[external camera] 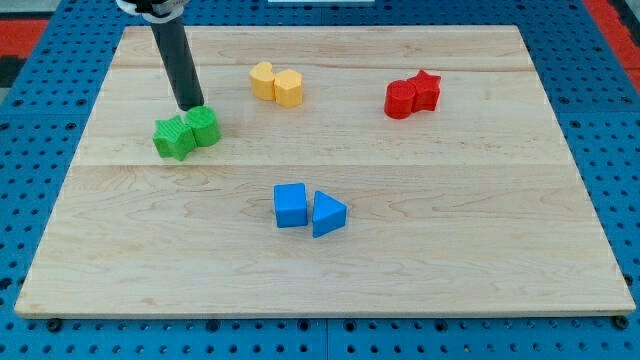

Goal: Point your arm below yellow hexagon

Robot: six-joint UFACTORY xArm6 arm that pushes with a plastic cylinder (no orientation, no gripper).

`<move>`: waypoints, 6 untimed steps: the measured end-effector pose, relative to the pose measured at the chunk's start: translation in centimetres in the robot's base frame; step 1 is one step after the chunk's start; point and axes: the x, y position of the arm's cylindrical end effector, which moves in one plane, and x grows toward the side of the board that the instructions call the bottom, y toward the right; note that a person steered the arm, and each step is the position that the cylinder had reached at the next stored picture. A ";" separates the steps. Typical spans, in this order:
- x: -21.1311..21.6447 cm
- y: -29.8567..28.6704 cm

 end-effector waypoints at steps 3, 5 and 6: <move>-1.2 5.6; -1.1 6.0; -1.0 6.0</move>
